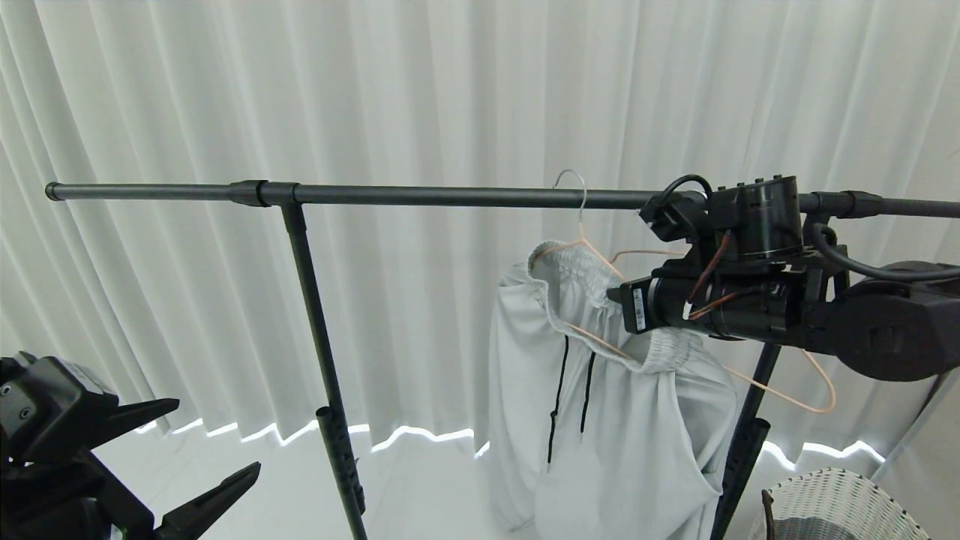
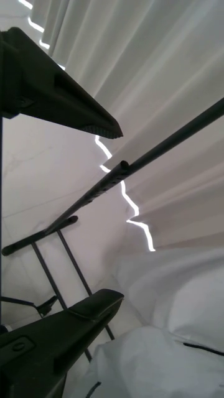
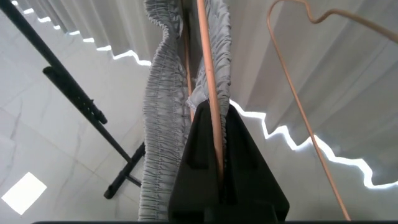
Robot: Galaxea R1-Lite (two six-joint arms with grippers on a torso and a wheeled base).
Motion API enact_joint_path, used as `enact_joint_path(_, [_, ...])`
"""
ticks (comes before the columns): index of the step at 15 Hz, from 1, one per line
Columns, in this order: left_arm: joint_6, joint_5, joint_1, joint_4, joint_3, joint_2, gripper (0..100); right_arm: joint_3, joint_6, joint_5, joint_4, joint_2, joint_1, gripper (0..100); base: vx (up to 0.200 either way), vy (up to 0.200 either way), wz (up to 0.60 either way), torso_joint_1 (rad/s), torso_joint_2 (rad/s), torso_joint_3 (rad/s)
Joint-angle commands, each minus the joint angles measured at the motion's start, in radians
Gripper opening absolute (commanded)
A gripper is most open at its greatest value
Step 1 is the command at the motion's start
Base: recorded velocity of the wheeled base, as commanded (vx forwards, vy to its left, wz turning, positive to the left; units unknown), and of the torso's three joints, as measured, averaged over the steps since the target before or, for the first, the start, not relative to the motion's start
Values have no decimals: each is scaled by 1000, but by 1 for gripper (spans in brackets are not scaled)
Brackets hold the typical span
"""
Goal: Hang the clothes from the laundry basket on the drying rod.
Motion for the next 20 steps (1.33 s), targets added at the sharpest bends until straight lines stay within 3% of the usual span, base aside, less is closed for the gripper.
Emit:
enact_joint_path(1, [0, 0, 0, -1, 0, -1, 100, -3, -1, 0, 0, 21, -1, 0, 0, 0, 0, 0, 0, 0])
enact_joint_path(6, [0, 0, 0, -1, 0, -1, 100, 0, -1, -5, 0, 20, 0, 0, 0, 0, 0, 0, 0, 0])
enact_joint_path(7, [0, 2, 0, -1, 0, -1, 100, 0, -1, -5, 0, 20, 0, 100, 0, 0, 0, 0, 0, 0])
enact_joint_path(14, [-15, 2, 30, -5, -1, -4, 100, 25, 52, -48, 6, -78, 9, 100, 0, 0, 0, 0, 0, 0])
enact_joint_path(18, [-170, 8, 94, -67, 0, -8, 100, 160, 51, -57, 6, -263, 8, 100, 0, 0, 0, 0, 0, 0])
enact_joint_path(20, [-184, 60, 108, -87, -1, -2, 100, 234, -15, -174, 79, -348, -26, 100, 0, 0, 0, 0, 0, 0])
